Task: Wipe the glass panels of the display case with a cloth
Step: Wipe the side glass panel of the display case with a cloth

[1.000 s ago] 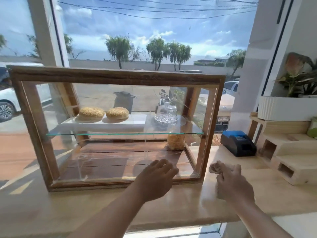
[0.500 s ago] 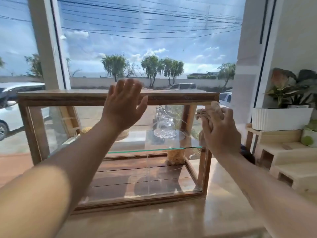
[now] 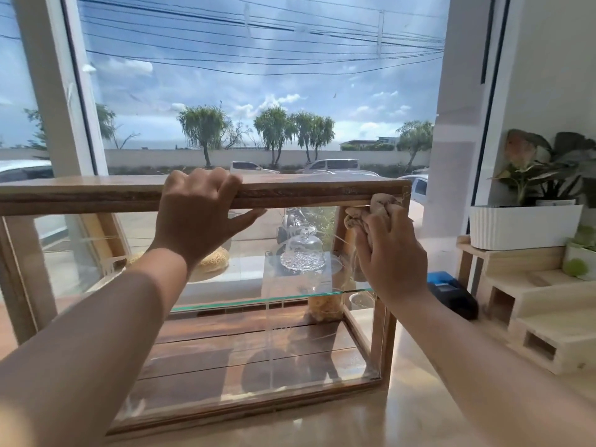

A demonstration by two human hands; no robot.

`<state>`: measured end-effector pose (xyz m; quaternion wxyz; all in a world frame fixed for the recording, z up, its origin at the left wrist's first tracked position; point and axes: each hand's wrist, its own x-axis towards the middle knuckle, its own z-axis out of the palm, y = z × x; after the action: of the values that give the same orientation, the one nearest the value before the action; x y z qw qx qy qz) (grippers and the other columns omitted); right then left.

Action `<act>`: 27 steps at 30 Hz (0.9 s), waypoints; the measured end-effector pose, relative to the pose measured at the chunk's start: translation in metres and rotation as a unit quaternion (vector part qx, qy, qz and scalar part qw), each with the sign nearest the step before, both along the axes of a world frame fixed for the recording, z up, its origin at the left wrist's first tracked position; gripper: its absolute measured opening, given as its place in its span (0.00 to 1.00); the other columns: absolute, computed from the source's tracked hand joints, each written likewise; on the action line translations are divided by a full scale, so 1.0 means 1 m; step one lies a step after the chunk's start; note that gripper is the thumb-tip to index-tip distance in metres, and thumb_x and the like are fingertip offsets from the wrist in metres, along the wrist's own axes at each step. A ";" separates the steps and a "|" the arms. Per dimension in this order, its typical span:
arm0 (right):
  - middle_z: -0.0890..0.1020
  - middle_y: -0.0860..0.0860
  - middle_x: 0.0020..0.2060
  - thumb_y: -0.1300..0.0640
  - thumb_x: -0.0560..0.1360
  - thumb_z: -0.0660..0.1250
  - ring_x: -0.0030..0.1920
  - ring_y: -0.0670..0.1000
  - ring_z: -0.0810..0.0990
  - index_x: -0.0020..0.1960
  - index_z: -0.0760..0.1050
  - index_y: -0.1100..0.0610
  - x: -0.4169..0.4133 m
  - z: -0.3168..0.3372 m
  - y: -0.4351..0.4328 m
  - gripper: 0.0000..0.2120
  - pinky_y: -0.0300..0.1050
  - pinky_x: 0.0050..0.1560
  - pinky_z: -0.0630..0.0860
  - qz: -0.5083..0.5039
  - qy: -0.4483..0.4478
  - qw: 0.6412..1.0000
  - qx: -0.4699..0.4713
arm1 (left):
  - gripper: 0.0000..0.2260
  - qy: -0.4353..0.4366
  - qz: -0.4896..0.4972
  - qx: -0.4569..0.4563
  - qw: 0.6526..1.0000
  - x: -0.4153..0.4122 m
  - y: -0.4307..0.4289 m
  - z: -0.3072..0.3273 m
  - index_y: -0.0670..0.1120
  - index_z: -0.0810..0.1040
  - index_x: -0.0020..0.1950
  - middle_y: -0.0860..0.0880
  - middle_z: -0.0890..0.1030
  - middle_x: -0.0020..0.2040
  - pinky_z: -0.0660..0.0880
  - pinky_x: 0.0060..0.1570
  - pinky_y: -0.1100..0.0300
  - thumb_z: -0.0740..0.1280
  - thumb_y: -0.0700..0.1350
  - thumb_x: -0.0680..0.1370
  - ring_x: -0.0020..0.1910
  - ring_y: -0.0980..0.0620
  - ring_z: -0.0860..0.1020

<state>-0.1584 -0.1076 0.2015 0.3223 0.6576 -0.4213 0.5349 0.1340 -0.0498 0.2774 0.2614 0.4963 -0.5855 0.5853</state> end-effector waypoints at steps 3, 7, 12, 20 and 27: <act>0.76 0.60 0.57 0.51 0.81 0.61 0.53 0.61 0.78 0.52 0.70 0.56 0.000 -0.012 -0.004 0.08 0.51 0.33 0.80 0.006 0.036 0.999 -0.009 | 0.28 0.013 0.011 -0.017 1.000 -0.002 -0.001 -0.003 0.43 0.74 0.51 0.45 0.75 0.39 0.67 0.40 0.48 0.57 0.69 0.78 0.35 0.44 0.74; 0.77 0.59 0.57 0.51 0.81 0.58 0.53 0.60 0.78 0.54 0.70 0.56 -0.024 -0.031 -0.008 0.09 0.52 0.34 0.81 -0.007 0.101 0.995 -0.007 | 0.29 0.020 0.022 -0.025 0.999 -0.005 -0.002 -0.005 0.43 0.74 0.52 0.44 0.75 0.41 0.65 0.40 0.48 0.56 0.69 0.78 0.37 0.43 0.74; 0.78 0.58 0.55 0.54 0.80 0.64 0.50 0.60 0.78 0.55 0.73 0.57 -0.016 -0.013 -0.005 0.08 0.51 0.35 0.80 -0.004 0.055 0.998 -0.015 | 0.29 0.018 0.035 -0.030 0.999 -0.004 -0.004 -0.006 0.43 0.74 0.52 0.43 0.75 0.42 0.65 0.41 0.48 0.55 0.69 0.78 0.37 0.42 0.74; 0.80 0.58 0.52 0.53 0.80 0.61 0.50 0.61 0.79 0.54 0.78 0.56 -0.035 -0.022 -0.005 0.10 0.53 0.36 0.81 -0.002 0.187 0.982 -0.039 | 0.29 0.022 0.035 -0.028 0.999 -0.004 -0.004 -0.006 0.43 0.73 0.52 0.43 0.75 0.43 0.66 0.42 0.48 0.54 0.69 0.79 0.38 0.42 0.74; 0.81 0.57 0.56 0.58 0.77 0.70 0.50 0.60 0.79 0.54 0.76 0.57 -0.016 -0.017 -0.005 0.07 0.53 0.42 0.80 0.025 0.196 0.978 -0.063 | 0.29 0.019 0.033 -0.024 0.999 -0.004 -0.003 -0.005 0.42 0.73 0.53 0.42 0.76 0.43 0.66 0.42 0.48 0.53 0.69 0.79 0.39 0.42 0.74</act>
<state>-0.1746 -0.1128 0.1841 0.4258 0.7383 -0.2985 0.4296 0.1299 -0.0532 0.2726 0.2652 0.5202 -0.5492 0.5979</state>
